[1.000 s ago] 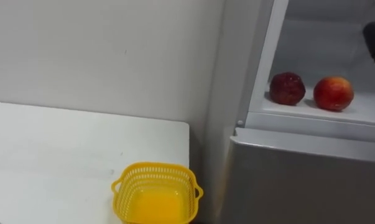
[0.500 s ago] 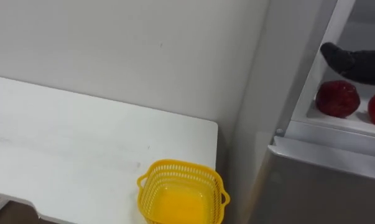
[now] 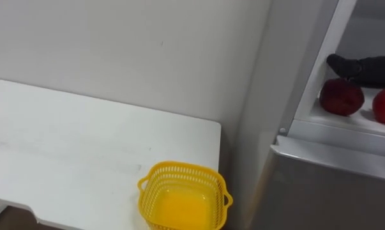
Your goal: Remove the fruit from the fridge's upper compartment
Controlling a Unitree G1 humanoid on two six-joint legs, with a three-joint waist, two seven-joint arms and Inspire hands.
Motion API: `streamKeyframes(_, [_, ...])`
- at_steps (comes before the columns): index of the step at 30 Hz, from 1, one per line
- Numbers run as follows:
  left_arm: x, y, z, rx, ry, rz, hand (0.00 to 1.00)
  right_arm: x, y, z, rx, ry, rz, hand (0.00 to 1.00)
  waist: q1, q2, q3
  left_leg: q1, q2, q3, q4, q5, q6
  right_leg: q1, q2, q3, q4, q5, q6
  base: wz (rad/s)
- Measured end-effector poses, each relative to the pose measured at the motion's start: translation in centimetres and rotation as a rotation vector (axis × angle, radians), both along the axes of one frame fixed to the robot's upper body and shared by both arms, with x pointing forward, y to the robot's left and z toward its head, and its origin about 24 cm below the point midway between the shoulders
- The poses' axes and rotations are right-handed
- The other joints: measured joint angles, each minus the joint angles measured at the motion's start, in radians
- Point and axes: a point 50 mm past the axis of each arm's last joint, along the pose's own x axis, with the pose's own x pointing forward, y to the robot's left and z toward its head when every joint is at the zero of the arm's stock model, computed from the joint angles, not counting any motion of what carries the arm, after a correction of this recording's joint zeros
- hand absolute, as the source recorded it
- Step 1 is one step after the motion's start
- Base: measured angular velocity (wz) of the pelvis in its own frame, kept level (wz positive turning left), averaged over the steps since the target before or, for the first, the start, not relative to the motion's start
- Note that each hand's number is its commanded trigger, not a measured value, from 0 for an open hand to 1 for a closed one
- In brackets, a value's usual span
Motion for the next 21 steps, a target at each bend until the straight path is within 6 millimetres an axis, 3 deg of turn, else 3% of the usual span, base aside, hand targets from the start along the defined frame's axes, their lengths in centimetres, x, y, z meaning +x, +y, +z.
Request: streamKeyframes(21, [0.1, 0.1, 0.1, 0.022, 0.008, 0.007, 0.00, 0.7, -1.5, -1.0, 0.093, 0.075, -0.030, 0.00, -0.021, 0.000, 0.0009, -0.005, -0.002, 0.000, 0.007, 0.000, 0.000, 0.000, -0.004, -0.013, 0.000, 0.002, -0.003, 0.00])
